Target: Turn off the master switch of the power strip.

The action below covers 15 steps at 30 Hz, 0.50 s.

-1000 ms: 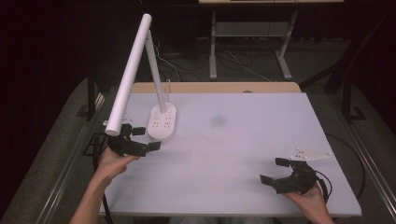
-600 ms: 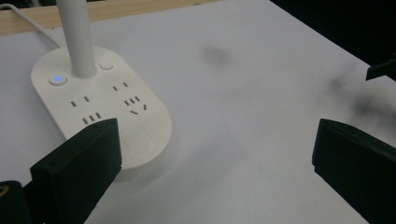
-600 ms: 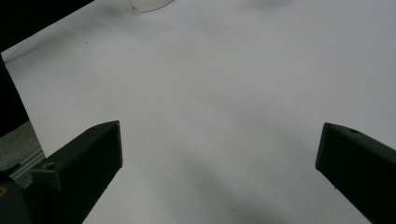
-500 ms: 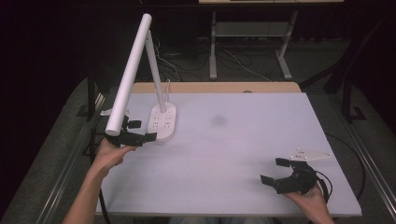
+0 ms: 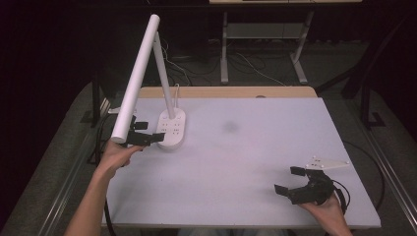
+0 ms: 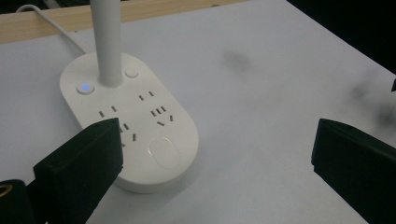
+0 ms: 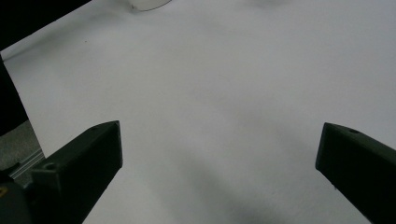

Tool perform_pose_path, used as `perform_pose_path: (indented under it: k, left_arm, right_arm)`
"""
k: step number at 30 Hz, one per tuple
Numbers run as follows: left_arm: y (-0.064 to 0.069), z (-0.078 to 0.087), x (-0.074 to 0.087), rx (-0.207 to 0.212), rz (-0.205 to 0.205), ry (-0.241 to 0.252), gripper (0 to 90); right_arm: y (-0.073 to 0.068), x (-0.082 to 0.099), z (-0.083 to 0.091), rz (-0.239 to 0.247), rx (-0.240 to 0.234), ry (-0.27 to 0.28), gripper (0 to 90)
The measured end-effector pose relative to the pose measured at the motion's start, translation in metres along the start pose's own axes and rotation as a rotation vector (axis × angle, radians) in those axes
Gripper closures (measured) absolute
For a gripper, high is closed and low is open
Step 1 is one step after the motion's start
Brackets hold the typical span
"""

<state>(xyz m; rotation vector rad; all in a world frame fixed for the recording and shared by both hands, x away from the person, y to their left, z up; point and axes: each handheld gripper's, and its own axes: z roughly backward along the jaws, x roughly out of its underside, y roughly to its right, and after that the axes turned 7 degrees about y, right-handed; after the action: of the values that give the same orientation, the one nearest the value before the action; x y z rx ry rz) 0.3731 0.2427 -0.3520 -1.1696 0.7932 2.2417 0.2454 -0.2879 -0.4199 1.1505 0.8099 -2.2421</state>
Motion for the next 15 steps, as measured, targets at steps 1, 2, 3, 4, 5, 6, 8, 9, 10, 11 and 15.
perform_pose_path:
  k: [1,2,3,4,5,6,8,9,10,11,15]
  left_arm:
    - [-0.002,0.000,-0.001,0.000,-0.004,-0.006,1.0]
    - [-0.002,-0.001,-0.001,-0.004,0.005,-0.004,1.0]
    - [-0.004,-0.001,-0.002,-0.002,-0.003,-0.005,1.0]
    - [-0.004,-0.002,-0.003,-0.005,0.001,-0.004,1.0]
    - [-0.005,-0.002,-0.004,-0.004,0.002,-0.003,1.1]
    - [-0.006,-0.003,-0.005,-0.004,0.003,0.000,1.2]
    - [-0.008,-0.004,-0.008,-0.007,-0.001,-0.004,1.4]
    - [-0.009,-0.004,-0.009,-0.009,-0.002,-0.005,1.5]
    - [-0.010,-0.005,-0.010,-0.009,0.000,-0.001,1.6]
    - [-0.011,-0.005,-0.011,-0.010,0.003,0.000,1.6]
    - [-0.016,-0.007,-0.015,-0.018,0.007,0.000,2.0]
  right_arm:
    - [0.000,0.000,0.000,0.000,0.000,-0.001,0.0]
    - [0.000,0.000,0.000,0.001,0.000,-0.001,0.0]
    - [0.000,0.000,0.000,0.001,0.000,0.000,0.0]
    - [0.000,0.000,0.000,0.002,-0.001,0.000,0.0]
    - [0.000,0.000,0.000,0.002,-0.001,0.001,0.0]
    - [0.001,0.000,0.000,0.006,0.002,0.004,0.0]
    - [0.001,0.000,0.000,0.007,0.003,0.006,0.0]
    - [0.001,0.000,0.001,0.007,0.003,0.006,0.0]
    - [0.001,0.000,0.001,0.009,0.004,0.008,0.0]
    - [0.001,0.000,0.001,0.009,0.003,0.008,0.0]
    - [0.001,0.000,0.002,0.000,0.005,0.003,0.0]
